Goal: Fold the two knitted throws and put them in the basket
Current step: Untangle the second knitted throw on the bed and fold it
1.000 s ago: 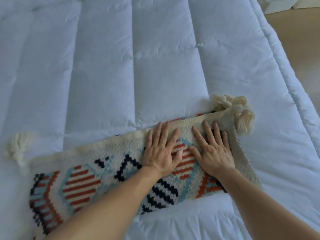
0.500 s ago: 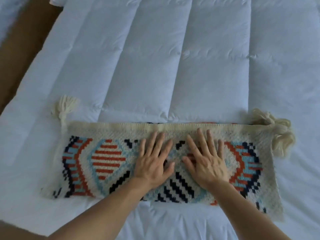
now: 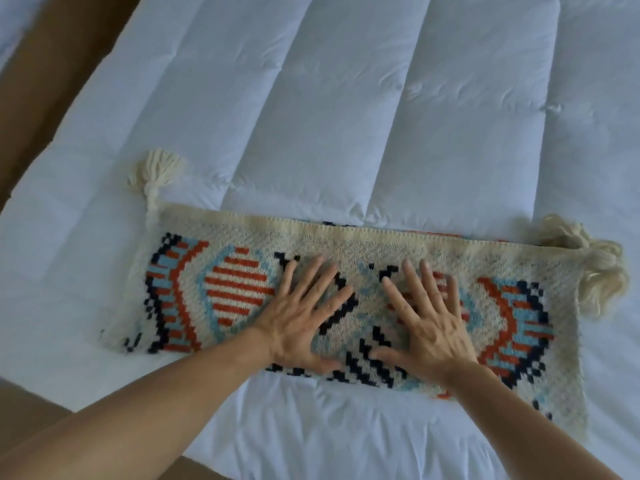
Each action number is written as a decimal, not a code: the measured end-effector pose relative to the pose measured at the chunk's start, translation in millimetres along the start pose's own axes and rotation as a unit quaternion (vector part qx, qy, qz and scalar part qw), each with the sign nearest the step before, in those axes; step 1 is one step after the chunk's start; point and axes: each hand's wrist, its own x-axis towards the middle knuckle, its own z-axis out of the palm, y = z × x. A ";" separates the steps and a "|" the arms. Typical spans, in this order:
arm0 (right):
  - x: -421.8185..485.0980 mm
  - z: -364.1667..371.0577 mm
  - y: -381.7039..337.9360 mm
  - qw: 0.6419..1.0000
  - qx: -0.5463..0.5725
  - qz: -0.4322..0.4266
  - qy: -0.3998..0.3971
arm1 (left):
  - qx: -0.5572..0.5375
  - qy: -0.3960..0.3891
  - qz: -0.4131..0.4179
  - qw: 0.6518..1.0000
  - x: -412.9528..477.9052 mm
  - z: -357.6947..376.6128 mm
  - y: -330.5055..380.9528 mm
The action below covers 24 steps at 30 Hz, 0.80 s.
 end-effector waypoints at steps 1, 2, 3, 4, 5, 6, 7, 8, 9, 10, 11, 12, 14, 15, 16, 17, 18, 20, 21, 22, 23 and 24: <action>-2.5 2.8 -4.5 0.999 -0.010 -0.026 -0.016 | 0.007 -0.012 0.009 1.000 -5.0 0.9 -2.3; -3.0 6.0 -7.9 0.999 -0.020 -0.030 -0.034 | 0.012 -0.022 0.013 1.000 -8.4 3.3 -3.7; -1.5 10.2 -9.4 0.998 -0.026 -0.020 -0.047 | 0.016 -0.028 0.015 0.999 -9.3 6.0 -4.5; 1.4 13.3 -9.9 0.998 -0.027 -0.003 -0.058 | 0.019 -0.036 0.015 0.999 -8.2 7.6 -4.9; 4.3 15.3 -10.1 0.997 -0.027 0.012 -0.071 | 0.023 -0.049 0.013 0.998 -6.3 7.4 -4.6; 6.8 16.1 -10.4 0.996 -0.028 0.022 -0.082 | 0.027 -0.061 0.009 0.998 -4.4 6.7 -3.7; 7.7 16.3 -11.5 0.995 -0.031 0.028 -0.088 | 0.028 -0.070 0.005 0.997 -3.0 5.8 -2.5; 7.9 15.2 -13.0 0.995 -0.032 0.032 -0.092 | 0.027 -0.075 0.000 0.997 -2.1 5.9 -1.8; 7.5 12.6 -14.4 0.994 -0.033 0.034 -0.094 | 0.024 -0.076 -0.003 0.997 -2.1 4.9 -1.6; 7.1 9.0 -16.2 0.995 -0.031 0.034 -0.091 | 0.017 -0.073 -0.001 0.997 -2.8 4.4 -2.0; 7.4 4.5 -18.3 0.996 -0.027 0.030 -0.083 | 0.006 -0.067 0.004 0.998 -3.8 2.4 -3.2; 9.4 -1.2 -21.3 0.997 -0.023 0.024 -0.073 | -0.006 -0.056 0.011 0.998 -5.6 0.2 -5.7; 21.9 -11.5 -29.6 0.999 -0.013 0.006 -0.043 | -0.028 -0.021 0.009 0.999 -9.5 -3.8 -16.5; 33.1 -15.8 -35.2 1.000 -0.012 -0.002 -0.026 | -0.035 -0.005 -0.006 0.999 -11.5 -5.2 -25.6; 47.1 -19.6 -41.8 1.000 -0.014 -0.009 -0.012 | -0.037 0.005 -0.032 0.999 -13.9 -5.7 -37.3; 62.2 -22.4 -48.9 1.000 -0.015 -0.014 -0.003 | -0.035 0.009 -0.062 0.997 -17.0 -5.6 -50.1; 77.1 -22.9 -55.5 1.000 -0.015 -0.018 0.001 | -0.032 0.010 -0.088 0.996 -20.1 -3.3 -63.5; 100.8 -18.6 -65.8 1.000 -0.016 -0.016 -0.004 | -0.031 0.013 -0.116 0.993 -26.3 3.1 -87.4; 108.2 -14.4 -67.5 1.000 -0.016 -0.006 -0.015 | -0.034 0.011 -0.123 0.992 -28.8 6.5 -96.8; 112.8 -10.2 -67.3 0.999 -0.018 0.007 -0.026 | -0.039 0.009 -0.133 0.990 -30.9 9.8 -104.4; 114.7 -6.7 -66.5 0.999 -0.019 0.020 -0.036 | -0.047 0.007 -0.149 0.988 -32.8 13.3 -110.6; 115.4 -4.9 -66.0 0.998 -0.019 0.032 -0.043 | -0.056 0.008 -0.170 0.984 -34.7 16.8 -115.7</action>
